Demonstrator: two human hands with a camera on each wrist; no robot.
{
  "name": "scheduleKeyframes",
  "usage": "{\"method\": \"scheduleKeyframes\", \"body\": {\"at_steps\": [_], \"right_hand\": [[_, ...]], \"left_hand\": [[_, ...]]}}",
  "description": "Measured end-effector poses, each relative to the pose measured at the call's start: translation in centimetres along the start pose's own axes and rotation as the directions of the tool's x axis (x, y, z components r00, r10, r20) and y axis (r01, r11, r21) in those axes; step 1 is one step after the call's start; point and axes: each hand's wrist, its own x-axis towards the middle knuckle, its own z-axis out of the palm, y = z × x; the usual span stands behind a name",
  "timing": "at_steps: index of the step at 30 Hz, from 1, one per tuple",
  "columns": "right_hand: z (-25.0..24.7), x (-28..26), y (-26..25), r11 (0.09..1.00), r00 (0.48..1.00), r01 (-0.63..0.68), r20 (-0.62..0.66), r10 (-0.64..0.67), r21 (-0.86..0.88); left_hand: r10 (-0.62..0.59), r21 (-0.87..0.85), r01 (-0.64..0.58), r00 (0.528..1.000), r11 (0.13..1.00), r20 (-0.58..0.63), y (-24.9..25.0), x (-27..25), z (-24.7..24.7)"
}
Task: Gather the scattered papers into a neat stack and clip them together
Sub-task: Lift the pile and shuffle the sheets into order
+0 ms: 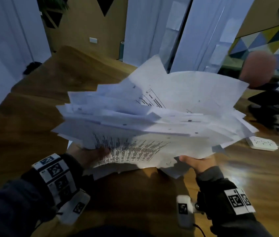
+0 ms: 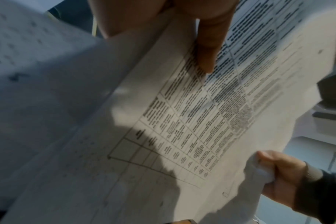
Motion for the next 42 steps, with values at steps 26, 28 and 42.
{"method": "scheduleKeyframes", "body": {"at_steps": [26, 28, 42], "right_hand": [[-0.5, 0.9, 2.1, 0.708, 0.989, -0.127, 0.037, 0.141, 0.695], [-0.5, 1.3, 2.6, 0.698, 0.976, -0.175, 0.029, 0.215, 0.694], [-1.1, 2.8, 4.3, 0.864, 0.989, -0.143, 0.045, 0.139, 0.483]], "left_hand": [[0.152, 0.068, -0.155, 0.987, 0.986, 0.046, -0.6, 0.0, -1.0], [0.148, 0.030, -0.149, 0.988, 0.988, 0.038, -0.4, -0.2, -0.9], [0.060, -0.021, -0.060, 0.998, 0.998, 0.016, 0.2, -0.7, -0.8]]}}
